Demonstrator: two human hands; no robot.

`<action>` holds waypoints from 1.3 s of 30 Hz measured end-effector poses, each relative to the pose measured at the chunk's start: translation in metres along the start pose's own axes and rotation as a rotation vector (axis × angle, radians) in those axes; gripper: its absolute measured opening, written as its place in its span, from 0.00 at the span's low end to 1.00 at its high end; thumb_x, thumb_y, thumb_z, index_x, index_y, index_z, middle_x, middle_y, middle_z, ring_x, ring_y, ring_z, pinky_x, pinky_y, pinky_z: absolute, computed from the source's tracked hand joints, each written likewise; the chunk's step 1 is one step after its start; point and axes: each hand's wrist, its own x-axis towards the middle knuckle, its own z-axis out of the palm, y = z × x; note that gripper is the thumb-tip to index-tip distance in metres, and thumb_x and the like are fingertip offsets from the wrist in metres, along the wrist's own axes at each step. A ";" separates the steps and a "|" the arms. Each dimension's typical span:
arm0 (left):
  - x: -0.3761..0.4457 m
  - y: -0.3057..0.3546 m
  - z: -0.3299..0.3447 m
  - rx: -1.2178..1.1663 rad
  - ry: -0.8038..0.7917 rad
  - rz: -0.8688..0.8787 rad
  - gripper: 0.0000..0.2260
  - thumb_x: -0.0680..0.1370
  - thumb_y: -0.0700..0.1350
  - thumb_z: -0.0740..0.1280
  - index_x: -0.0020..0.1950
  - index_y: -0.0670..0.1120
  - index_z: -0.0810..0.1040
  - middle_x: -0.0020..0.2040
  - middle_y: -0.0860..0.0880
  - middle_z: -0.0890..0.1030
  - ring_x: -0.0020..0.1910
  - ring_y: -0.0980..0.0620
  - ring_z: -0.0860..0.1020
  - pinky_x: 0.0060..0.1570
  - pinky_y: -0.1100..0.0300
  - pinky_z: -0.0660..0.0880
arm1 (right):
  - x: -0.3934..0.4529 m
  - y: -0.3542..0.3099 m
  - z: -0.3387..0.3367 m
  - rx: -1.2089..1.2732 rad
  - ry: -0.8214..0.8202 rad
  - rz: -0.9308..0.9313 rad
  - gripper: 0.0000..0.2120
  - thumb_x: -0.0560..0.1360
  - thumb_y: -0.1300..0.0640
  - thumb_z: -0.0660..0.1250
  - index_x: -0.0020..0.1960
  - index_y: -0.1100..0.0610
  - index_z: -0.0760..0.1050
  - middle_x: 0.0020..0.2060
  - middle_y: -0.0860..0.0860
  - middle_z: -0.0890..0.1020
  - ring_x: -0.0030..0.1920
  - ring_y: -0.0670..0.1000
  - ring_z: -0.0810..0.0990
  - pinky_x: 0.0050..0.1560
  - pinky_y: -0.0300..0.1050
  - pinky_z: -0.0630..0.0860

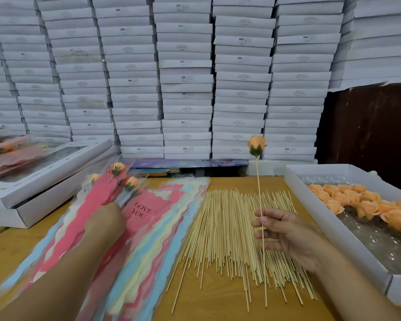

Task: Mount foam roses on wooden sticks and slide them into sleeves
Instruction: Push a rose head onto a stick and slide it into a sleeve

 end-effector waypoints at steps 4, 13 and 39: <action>-0.006 0.005 -0.006 0.064 -0.003 -0.028 0.11 0.79 0.35 0.57 0.40 0.46 0.73 0.38 0.47 0.78 0.39 0.45 0.79 0.39 0.53 0.79 | -0.001 0.001 -0.001 0.007 0.000 0.004 0.18 0.68 0.61 0.72 0.58 0.62 0.79 0.45 0.59 0.85 0.40 0.54 0.85 0.36 0.48 0.82; -0.013 0.025 -0.019 -0.238 0.133 0.079 0.15 0.83 0.38 0.58 0.35 0.41 0.72 0.30 0.45 0.73 0.29 0.46 0.71 0.30 0.56 0.67 | -0.001 0.000 0.001 0.000 -0.006 0.004 0.16 0.69 0.62 0.71 0.57 0.62 0.81 0.51 0.57 0.86 0.42 0.53 0.85 0.37 0.47 0.82; -0.139 0.125 -0.040 -1.090 -0.919 0.362 0.12 0.77 0.50 0.74 0.59 0.52 0.82 0.53 0.42 0.86 0.52 0.34 0.83 0.53 0.42 0.77 | -0.001 -0.004 -0.001 0.103 0.014 0.025 0.14 0.67 0.65 0.71 0.52 0.64 0.82 0.36 0.61 0.84 0.35 0.54 0.85 0.31 0.44 0.83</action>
